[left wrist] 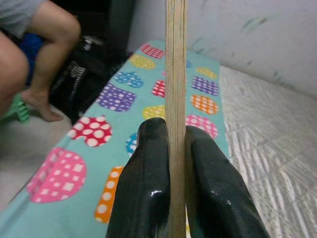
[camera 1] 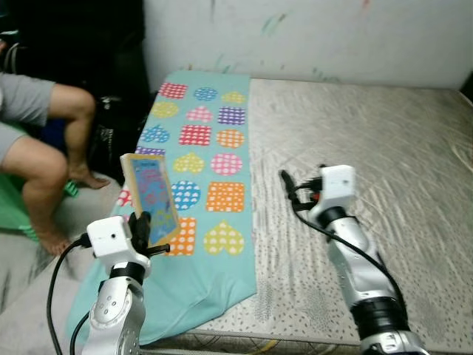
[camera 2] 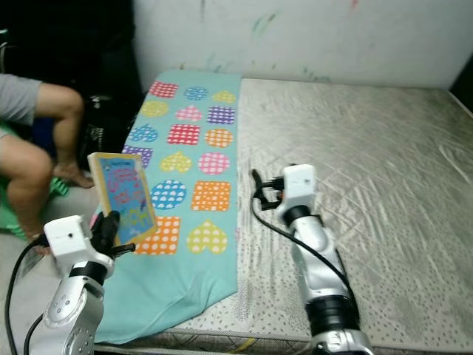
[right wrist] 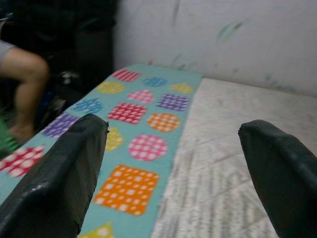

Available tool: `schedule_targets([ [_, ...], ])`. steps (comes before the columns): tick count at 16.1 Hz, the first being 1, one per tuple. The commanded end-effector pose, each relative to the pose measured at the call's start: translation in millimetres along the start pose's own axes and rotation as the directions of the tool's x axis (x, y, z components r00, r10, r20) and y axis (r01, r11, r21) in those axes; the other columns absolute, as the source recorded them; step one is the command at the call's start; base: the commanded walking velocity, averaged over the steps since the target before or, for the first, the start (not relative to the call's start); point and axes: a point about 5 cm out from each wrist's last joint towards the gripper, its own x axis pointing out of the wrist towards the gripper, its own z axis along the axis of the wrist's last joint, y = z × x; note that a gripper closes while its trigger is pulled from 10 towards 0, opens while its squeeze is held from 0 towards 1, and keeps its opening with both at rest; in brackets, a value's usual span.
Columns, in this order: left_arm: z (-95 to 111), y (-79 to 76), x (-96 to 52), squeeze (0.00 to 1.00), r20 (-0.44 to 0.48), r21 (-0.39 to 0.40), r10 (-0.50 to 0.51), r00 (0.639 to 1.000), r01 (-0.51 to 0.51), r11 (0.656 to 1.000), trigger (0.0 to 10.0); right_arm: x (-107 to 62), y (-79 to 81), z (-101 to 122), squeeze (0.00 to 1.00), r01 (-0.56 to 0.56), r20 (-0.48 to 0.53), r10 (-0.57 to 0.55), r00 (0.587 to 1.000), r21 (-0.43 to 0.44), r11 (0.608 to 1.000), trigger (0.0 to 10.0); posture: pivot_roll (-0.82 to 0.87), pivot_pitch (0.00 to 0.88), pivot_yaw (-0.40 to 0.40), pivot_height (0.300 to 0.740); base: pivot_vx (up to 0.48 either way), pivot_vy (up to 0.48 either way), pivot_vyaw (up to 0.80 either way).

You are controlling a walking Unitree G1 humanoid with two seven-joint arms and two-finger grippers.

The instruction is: Clean up the room

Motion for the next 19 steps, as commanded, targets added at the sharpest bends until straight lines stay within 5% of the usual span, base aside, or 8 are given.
schedule_targets([
  [1, 14.5, -4.2, -0.3, 0.00, 0.074, 0.010, -0.015, 0.997, 0.014, 1.000, 10.0, 3.1, -0.7, 1.7, 0.00, 0.000, 0.002, 0.000, 1.000, -0.007, 1.000, 10.0, -0.03, 0.000, -0.038, 0.740, 0.000, 0.000, 0.00],
  [4, 12.8, -1.8, -2.0, 0.00, 0.066, 0.016, -0.017, 0.998, 0.016, 1.000, 10.0, 1.4, -5.1, 1.5, 0.00, 0.031, 0.006, -0.031, 1.000, 0.011, 0.999, 10.0, -0.07, 0.000, -0.017, 0.740, 0.000, 0.000, 0.00],
  [11, 7.7, -15.1, 8.1, 0.00, 0.039, -0.004, -0.101, 0.994, 0.101, 0.995, 10.0, -11.8, -13.0, -4.1, 0.00, 0.085, 0.003, -0.085, 0.996, 0.005, 0.996, 10.0, -0.12, 0.000, 0.020, 0.740, 0.000, 0.000, -0.75],
  [19, 8.7, -15.9, 8.5, 0.00, 0.040, -0.011, -0.120, 0.992, 0.121, 0.993, 10.0, -10.1, -13.8, -3.1, 0.00, 0.096, 0.005, -0.096, 0.995, 0.003, 0.995, 10.0, -0.10, 0.000, 0.024, 0.740, 0.000, 0.000, 0.00],
])
